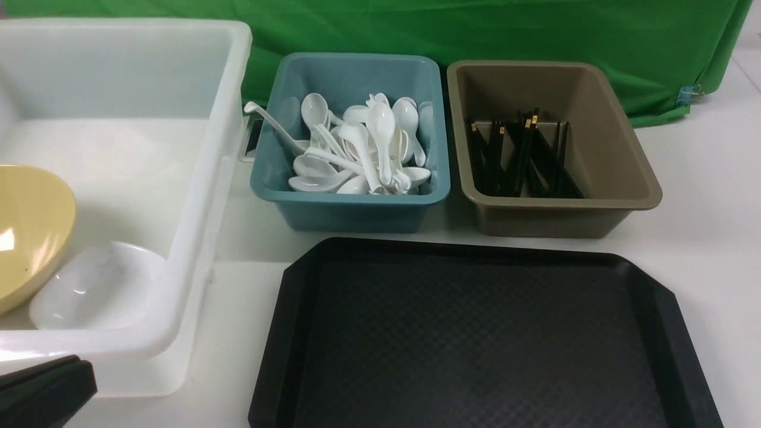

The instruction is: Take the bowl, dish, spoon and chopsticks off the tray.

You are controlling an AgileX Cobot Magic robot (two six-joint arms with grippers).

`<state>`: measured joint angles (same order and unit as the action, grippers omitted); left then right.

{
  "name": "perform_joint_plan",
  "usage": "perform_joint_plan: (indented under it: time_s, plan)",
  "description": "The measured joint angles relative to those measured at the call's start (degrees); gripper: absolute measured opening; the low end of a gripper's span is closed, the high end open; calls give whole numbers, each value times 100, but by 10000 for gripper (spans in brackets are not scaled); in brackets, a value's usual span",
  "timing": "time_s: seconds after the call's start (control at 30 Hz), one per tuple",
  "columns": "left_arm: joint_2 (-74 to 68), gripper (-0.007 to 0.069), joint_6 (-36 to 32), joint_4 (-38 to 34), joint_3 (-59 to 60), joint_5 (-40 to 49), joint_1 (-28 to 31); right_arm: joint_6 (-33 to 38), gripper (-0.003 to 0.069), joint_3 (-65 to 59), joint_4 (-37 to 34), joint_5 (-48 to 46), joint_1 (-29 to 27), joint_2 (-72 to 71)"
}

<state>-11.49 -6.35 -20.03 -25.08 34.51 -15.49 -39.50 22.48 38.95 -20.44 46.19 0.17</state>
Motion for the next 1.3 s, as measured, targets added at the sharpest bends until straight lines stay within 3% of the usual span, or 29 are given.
perform_joint_plan:
  time_s: [0.57, 0.7, 0.8, 1.0, 1.3]
  plan:
    - [29, -16, 1, 235, 2, -11, 0, 0, 79, 0, -5, 0, 0, 1]
    - [114, -15, -148, 737, 47, -173, 59, 0, 85, 0, -5, 0, 0, 12]
    - [472, -11, -187, 1234, 314, -530, 465, 0, 92, 0, -5, 0, 0, 13]
    - [1051, -6, -258, 1391, 1224, -1400, 1348, 0, 106, -2, -5, 0, 0, 13]
    - [1135, -6, -38, 1585, 2516, -2181, 1570, 0, 128, -8, -11, 0, 0, 13]
